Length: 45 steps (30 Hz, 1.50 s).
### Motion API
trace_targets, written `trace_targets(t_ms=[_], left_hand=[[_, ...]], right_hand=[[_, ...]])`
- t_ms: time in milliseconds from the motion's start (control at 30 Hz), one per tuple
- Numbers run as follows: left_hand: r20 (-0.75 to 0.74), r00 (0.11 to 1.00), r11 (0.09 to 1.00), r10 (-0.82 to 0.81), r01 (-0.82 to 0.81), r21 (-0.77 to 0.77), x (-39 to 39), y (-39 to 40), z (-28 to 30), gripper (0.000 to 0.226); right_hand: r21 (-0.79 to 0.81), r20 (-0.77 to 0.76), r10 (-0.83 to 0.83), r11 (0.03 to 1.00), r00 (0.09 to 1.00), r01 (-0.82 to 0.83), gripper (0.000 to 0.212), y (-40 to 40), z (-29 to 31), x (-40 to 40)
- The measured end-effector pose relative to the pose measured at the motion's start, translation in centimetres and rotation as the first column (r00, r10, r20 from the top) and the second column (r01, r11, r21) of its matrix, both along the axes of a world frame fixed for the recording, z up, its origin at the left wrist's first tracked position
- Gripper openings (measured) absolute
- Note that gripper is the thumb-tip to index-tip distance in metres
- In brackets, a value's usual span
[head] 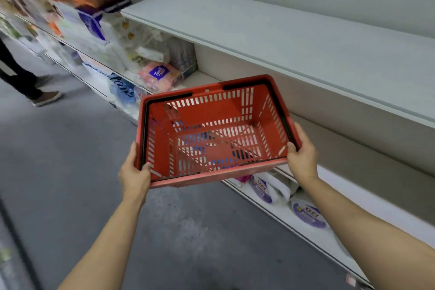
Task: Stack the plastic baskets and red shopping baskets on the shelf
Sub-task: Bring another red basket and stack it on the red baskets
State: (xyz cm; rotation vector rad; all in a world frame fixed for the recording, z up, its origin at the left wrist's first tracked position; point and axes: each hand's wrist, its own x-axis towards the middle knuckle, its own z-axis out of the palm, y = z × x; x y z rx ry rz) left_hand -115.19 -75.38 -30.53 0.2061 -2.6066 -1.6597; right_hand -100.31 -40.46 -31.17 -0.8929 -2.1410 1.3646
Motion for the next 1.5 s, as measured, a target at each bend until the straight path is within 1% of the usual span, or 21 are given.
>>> trace_targets(t_ms=[100,267,433,567,700,933,1067,1167,1267,1333,1400,1500], left_hand=[[-0.037,0.999,0.999,0.022,-0.023,-0.029,3.5,-1.2,1.9,0.07],[-0.108,0.992,0.994,0.06,-0.069,-0.081,10.8,-3.4,5.5,0.07],[-0.163,0.984,0.991,0.073,-0.089,-0.096,18.3,-5.6,9.1,0.071],[-0.219,0.973,0.993,0.079,-0.097,-0.069,22.9,-6.4,13.2,0.065],[-0.262,0.964,0.985,0.052,-0.093,-0.147,26.9,-8.0,16.6,0.064],[-0.333,0.943,0.993,0.026,-0.062,-0.097,33.8,-9.8,20.9,0.066],[-0.387,0.922,0.998,0.001,-0.026,-0.059,36.4,-7.7,25.2,0.069],[-0.421,0.905,0.998,-0.051,0.034,-0.047,37.9,-4.5,28.7,0.073],[-0.47,0.876,0.994,-0.108,0.105,-0.034,40.6,0.5,32.6,0.066],[-0.534,0.836,0.991,-0.123,0.131,-0.025,42.4,4.1,34.6,0.069],[-0.567,0.812,0.986,-0.136,0.169,0.007,44.7,7.7,36.2,0.073],[-0.599,0.779,0.966,-0.184,0.257,0.037,48.6,13.5,37.8,0.071]], right_hand=[[-0.023,-0.028,0.026,0.999,0.999,-0.027,0.068,-0.6,1.6,3.2],[-0.031,-0.147,0.078,0.996,0.986,-0.083,0.067,-2.0,5.1,10.1],[-0.034,-0.176,0.099,0.994,0.979,-0.106,0.072,-3.3,9.0,16.8],[-0.044,-0.185,0.062,0.996,0.981,-0.071,0.074,-4.3,11.3,21.7],[-0.045,-0.195,0.068,0.996,0.978,-0.078,0.075,-6.0,12.6,26.3],[-0.022,-0.293,0.0,1.0,0.956,-0.007,0.07,-8.0,17.8,33.8],[0.034,-0.368,-0.045,0.998,0.929,0.061,0.068,-6.6,23.1,39.0],[0.069,-0.436,-0.084,0.99,0.896,0.126,0.065,-3.8,27.1,43.0],[0.104,-0.505,-0.092,0.98,0.858,0.167,0.063,-0.4,30.9,47.4],[0.125,-0.536,-0.124,0.967,0.835,0.224,0.062,2.1,33.0,50.5],[0.135,-0.568,-0.149,0.953,0.809,0.27,0.061,5.0,34.7,53.8],[0.146,-0.606,-0.156,0.942,0.78,0.302,0.058,9.4,37.0,59.3]])
